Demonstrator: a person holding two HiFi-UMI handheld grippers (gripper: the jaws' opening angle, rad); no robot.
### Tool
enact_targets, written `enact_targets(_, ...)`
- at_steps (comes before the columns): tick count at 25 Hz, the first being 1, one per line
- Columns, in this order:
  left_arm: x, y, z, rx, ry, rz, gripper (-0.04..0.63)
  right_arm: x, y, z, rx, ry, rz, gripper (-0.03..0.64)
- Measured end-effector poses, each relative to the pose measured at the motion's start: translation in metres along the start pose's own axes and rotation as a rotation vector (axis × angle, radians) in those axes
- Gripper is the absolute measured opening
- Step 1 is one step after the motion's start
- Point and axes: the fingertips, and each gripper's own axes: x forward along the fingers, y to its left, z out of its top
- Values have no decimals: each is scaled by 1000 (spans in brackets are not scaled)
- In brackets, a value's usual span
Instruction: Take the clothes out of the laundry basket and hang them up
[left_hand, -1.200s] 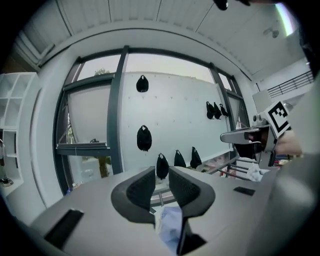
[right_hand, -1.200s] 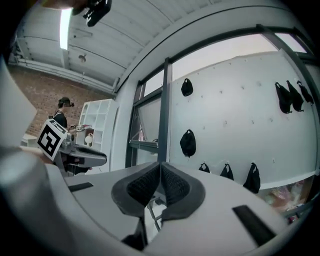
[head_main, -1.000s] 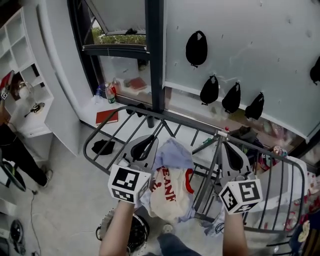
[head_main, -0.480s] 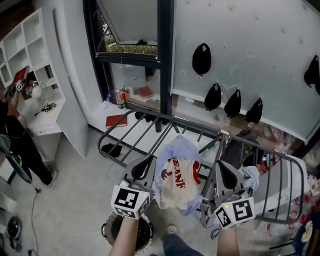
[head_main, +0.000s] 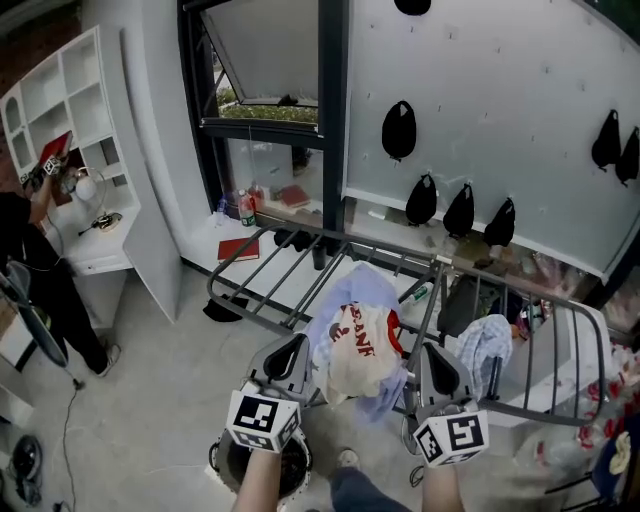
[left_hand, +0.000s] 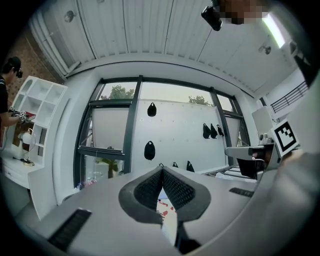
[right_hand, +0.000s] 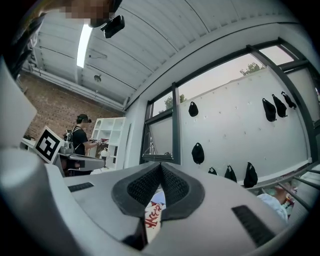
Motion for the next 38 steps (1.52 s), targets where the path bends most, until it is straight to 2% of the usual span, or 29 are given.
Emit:
enact_targets(12,-44,-33,-1,16,-3,-21,20,-50,14,-4,14,2,-10,2)
enact_targets(19,-49,-42,8,31,-10,-37,20,-56,14,-7,61,12,1,2)
enact_targets(38,-40,-51,3,21,5,-58,20,-52,16,-11,40,43,19,2)
